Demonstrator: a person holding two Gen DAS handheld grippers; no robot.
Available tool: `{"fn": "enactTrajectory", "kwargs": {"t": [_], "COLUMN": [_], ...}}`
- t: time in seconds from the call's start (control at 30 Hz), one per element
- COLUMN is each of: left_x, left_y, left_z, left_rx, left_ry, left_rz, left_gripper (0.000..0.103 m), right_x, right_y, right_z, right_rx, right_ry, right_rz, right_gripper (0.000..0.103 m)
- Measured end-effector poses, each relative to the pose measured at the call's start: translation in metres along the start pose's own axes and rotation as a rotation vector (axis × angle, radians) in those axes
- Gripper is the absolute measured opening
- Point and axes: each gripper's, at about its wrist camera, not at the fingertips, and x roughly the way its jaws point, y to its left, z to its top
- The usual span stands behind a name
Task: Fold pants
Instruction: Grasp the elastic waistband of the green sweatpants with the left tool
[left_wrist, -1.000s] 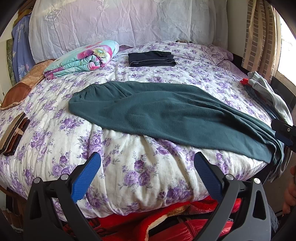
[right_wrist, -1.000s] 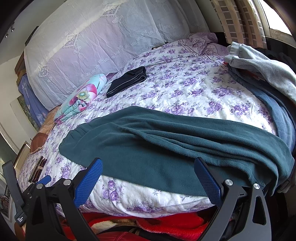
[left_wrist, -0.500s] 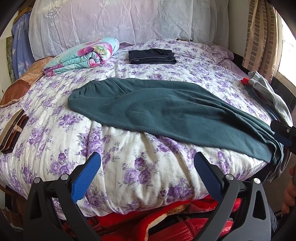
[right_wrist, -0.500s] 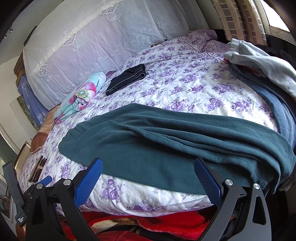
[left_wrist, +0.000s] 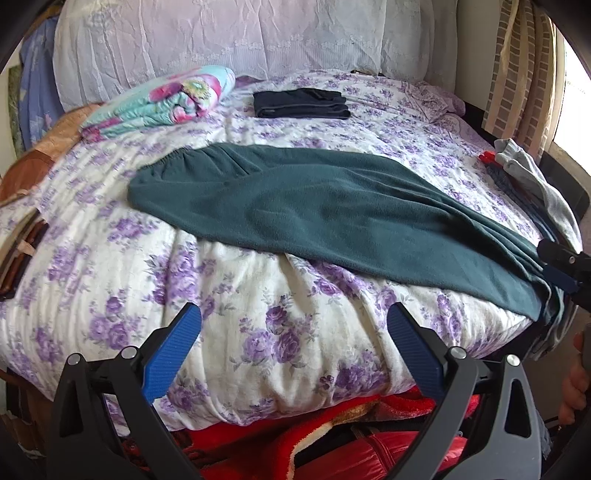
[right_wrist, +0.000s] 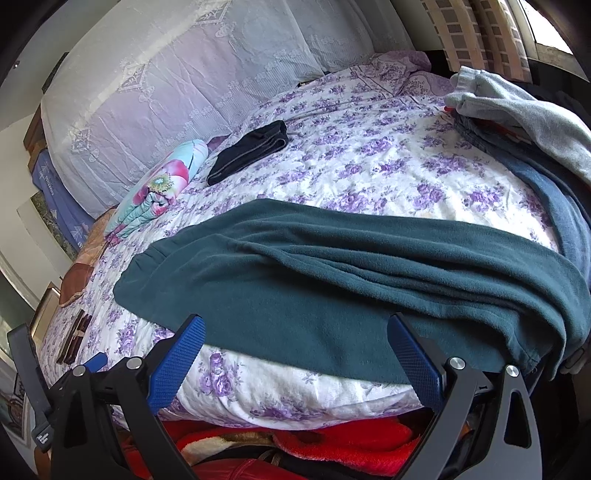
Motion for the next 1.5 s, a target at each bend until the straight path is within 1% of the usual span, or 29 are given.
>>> {"fn": "enactTrajectory", "kwargs": {"t": [0.1, 0.13, 0.23, 0.27, 0.33, 0.37, 0.43, 0.5, 0.6, 0.63, 0.67, 0.73, 0.8, 0.87, 0.93, 0.97, 1.03, 1.07, 1.1, 1.13, 1.17, 1.23, 1.27, 1.33, 1.4, 1.43, 1.5], "left_x": [0.016, 0.026, 0.051, 0.063, 0.083, 0.09, 0.098, 0.108, 0.126, 0.131, 0.138, 0.146, 0.154, 0.158, 0.154, 0.149, 0.133, 0.122, 0.115, 0.112, 0.112, 0.121, 0.129, 0.148, 0.153, 0.153, 0.141], "left_y": [0.02, 0.033, 0.062, 0.076, 0.096, 0.101, 0.104, 0.103, 0.106, 0.109, 0.113, 0.12, 0.128, 0.137, 0.148, 0.151, 0.166, 0.174, 0.181, 0.184, 0.185, 0.174, 0.161, 0.125, 0.102, 0.091, 0.086], "left_z": [0.005, 0.01, 0.022, 0.028, 0.039, 0.044, 0.056, 0.068, 0.086, 0.091, 0.097, 0.108, 0.116, 0.123, 0.128, 0.128, 0.133, 0.14, 0.15, 0.161, 0.169, 0.189, 0.2, 0.224, 0.232, 0.241, 0.244], "left_rx": [-0.063, -0.11, -0.239, -0.306, -0.404, -0.433, -0.46, -0.448, -0.465, -0.476, -0.489, -0.512, -0.544, -0.57, -0.589, -0.594, -0.584, -0.566, -0.549, -0.532, -0.525, -0.483, -0.434, -0.296, -0.217, -0.196, -0.196], "left_ry": [0.057, 0.086, 0.145, 0.166, 0.194, 0.201, 0.204, 0.215, 0.238, 0.241, 0.241, 0.241, 0.247, 0.251, 0.265, 0.257, 0.212, 0.174, 0.145, 0.137, 0.139, 0.162, 0.182, 0.209, 0.202, 0.189, 0.148], "left_rz": [-0.097, -0.142, -0.22, -0.258, -0.333, -0.356, -0.377, -0.376, -0.381, -0.388, -0.399, -0.412, -0.421, -0.439, -0.482, -0.495, -0.455, -0.398, -0.357, -0.335, -0.33, -0.324, -0.302, -0.224, -0.175, -0.183, -0.241], "left_gripper": [0.098, 0.098, 0.098, 0.098, 0.098, 0.098, 0.098, 0.098, 0.098, 0.098, 0.098, 0.098, 0.098, 0.098, 0.098, 0.098, 0.098, 0.098, 0.098, 0.098, 0.098, 0.098, 0.098, 0.098, 0.098, 0.098, 0.098], "right_x": [0.014, 0.018, 0.03, 0.032, 0.035, 0.034, 0.033, 0.028, 0.008, -0.001, -0.004, -0.003, 0.008, 0.022, 0.03, 0.032, 0.035, 0.036, 0.04, 0.043, 0.045, 0.046, 0.046, 0.042, 0.043, 0.043, 0.043], "right_y": [-0.005, -0.007, -0.018, -0.021, -0.029, -0.033, -0.042, -0.049, -0.054, -0.053, -0.053, -0.058, -0.067, -0.081, -0.095, -0.101, -0.108, -0.109, -0.11, -0.11, -0.109, -0.108, -0.107, -0.106, -0.106, -0.106, -0.105], "right_z": [-0.005, -0.007, -0.015, -0.017, -0.019, -0.019, -0.016, -0.008, 0.007, 0.012, 0.018, 0.027, 0.035, 0.041, 0.044, 0.047, 0.046, 0.045, 0.044, 0.043, 0.041, 0.039, 0.038, 0.036, 0.037, 0.037, 0.035], "right_rx": [0.022, 0.034, 0.088, 0.107, 0.135, 0.15, 0.176, 0.174, 0.09, 0.023, -0.036, -0.154, -0.246, -0.31, -0.322, -0.318, -0.313, -0.318, -0.328, -0.344, -0.358, -0.368, -0.365, -0.359, -0.361, -0.367, -0.374], "right_ry": [0.068, 0.093, 0.163, 0.175, 0.182, 0.177, 0.164, 0.14, 0.025, -0.029, -0.063, -0.106, -0.087, -0.041, -0.002, 0.013, 0.035, 0.043, 0.049, 0.045, 0.037, 0.026, 0.026, 0.028, 0.031, 0.031, 0.022], "right_rz": [0.008, 0.012, 0.03, 0.036, 0.047, 0.057, 0.072, 0.055, -0.048, -0.091, -0.118, -0.181, -0.23, -0.292, -0.312, -0.3, -0.241, -0.225, -0.216, -0.207, -0.2, -0.181, -0.179, -0.176, -0.175, -0.178, -0.174], "right_gripper": [0.1, 0.1, 0.1, 0.1, 0.1, 0.1, 0.1, 0.1, 0.1, 0.1, 0.1, 0.1, 0.1, 0.1, 0.1, 0.1, 0.1, 0.1, 0.1, 0.1, 0.1, 0.1, 0.1, 0.1, 0.1, 0.1, 0.1]}}
